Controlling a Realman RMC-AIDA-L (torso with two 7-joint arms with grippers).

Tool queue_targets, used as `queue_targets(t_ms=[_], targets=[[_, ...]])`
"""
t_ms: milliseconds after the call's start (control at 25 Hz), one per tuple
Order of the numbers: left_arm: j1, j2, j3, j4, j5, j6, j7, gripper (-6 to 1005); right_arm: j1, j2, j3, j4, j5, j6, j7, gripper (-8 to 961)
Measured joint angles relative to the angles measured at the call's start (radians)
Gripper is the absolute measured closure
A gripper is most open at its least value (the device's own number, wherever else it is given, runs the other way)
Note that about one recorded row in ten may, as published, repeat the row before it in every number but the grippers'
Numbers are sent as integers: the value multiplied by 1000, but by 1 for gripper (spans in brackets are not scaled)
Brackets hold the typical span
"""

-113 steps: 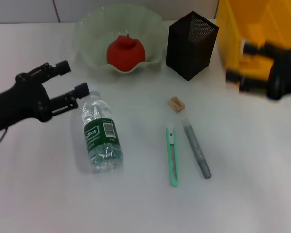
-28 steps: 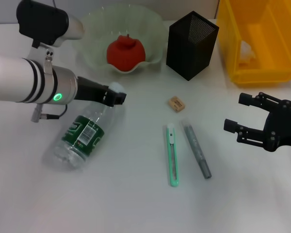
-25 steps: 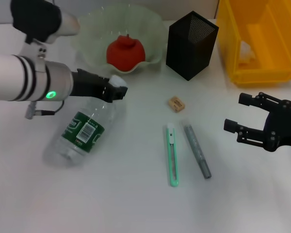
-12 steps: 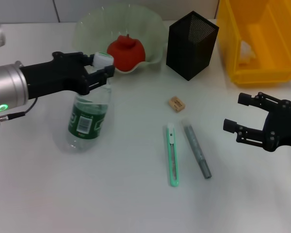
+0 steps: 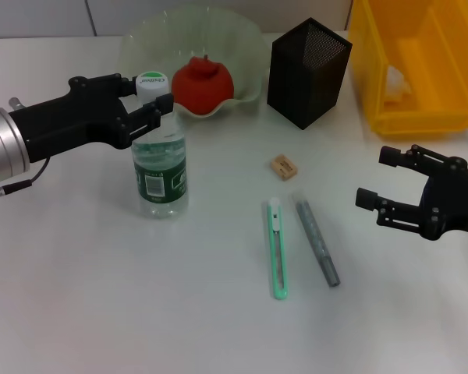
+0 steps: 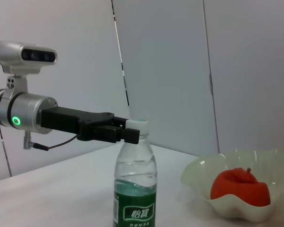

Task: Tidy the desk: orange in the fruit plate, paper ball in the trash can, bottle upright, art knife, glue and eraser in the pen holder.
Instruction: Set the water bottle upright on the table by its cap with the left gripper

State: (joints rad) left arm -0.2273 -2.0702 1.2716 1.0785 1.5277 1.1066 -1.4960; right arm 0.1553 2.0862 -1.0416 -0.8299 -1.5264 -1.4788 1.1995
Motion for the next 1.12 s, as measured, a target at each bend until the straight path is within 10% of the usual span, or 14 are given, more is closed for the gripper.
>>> queue_targets(t_ms=[880, 1120], targets=[[-41, -3, -44, -154, -154, 11, 222, 551, 1, -3, -6, -3, -2, -1, 16, 146], [-28, -3, -40, -192, -229, 28, 330, 402, 1, -3, 0, -21, -3, -11, 38, 146]])
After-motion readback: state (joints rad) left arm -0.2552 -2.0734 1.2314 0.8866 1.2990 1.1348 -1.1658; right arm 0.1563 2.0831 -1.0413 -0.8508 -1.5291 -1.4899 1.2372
